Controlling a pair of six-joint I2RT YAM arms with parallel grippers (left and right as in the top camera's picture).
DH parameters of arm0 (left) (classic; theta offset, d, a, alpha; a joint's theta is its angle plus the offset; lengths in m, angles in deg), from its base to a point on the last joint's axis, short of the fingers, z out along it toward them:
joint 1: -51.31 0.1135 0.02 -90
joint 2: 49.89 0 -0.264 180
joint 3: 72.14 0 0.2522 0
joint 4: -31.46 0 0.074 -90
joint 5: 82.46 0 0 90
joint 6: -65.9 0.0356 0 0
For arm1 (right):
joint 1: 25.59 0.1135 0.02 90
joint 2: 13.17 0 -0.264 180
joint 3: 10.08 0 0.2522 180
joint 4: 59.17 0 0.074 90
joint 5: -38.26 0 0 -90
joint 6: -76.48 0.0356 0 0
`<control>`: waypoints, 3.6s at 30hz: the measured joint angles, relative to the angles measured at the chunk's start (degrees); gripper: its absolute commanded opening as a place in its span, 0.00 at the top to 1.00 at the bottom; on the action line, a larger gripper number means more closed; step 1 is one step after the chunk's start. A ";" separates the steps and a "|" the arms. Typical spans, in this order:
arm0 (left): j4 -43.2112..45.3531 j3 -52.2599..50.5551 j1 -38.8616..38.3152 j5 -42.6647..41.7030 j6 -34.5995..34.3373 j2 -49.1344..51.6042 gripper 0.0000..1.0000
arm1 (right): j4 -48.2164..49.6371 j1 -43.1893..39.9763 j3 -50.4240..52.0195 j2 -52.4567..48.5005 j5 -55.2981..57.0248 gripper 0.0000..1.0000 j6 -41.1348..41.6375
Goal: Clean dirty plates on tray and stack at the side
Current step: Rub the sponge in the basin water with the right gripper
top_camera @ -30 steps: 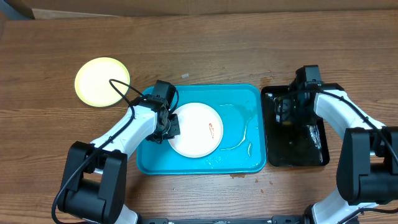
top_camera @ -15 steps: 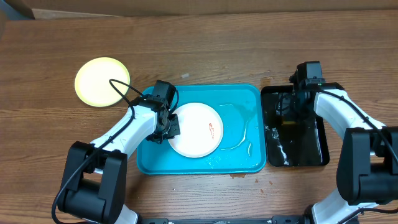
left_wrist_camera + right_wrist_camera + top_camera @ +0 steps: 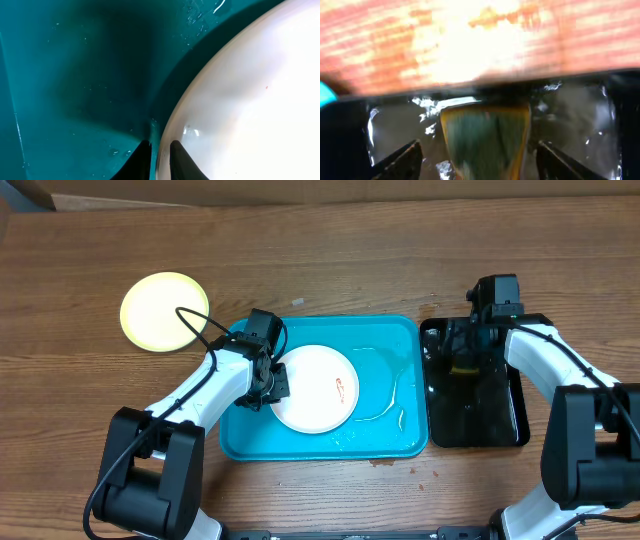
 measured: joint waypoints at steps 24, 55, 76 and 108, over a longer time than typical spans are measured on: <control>1.84 -0.09 0.00 0.42 0.00 0.00 0.63 | -18.29 0.00 -4.33 0.55 0.24 0.50 0.11; 4.31 -0.11 5.51 -4.31 -1.70 0.00 0.77 | -15.12 0.02 -2.32 0.55 0.42 0.95 0.13; 4.28 -0.11 4.94 -7.41 -1.90 0.00 0.70 | -13.11 0.00 -1.44 0.55 0.39 0.96 0.11; 4.11 -0.11 4.90 -7.87 -1.73 0.00 0.77 | -23.23 2.78 -6.40 10.38 4.57 0.96 5.07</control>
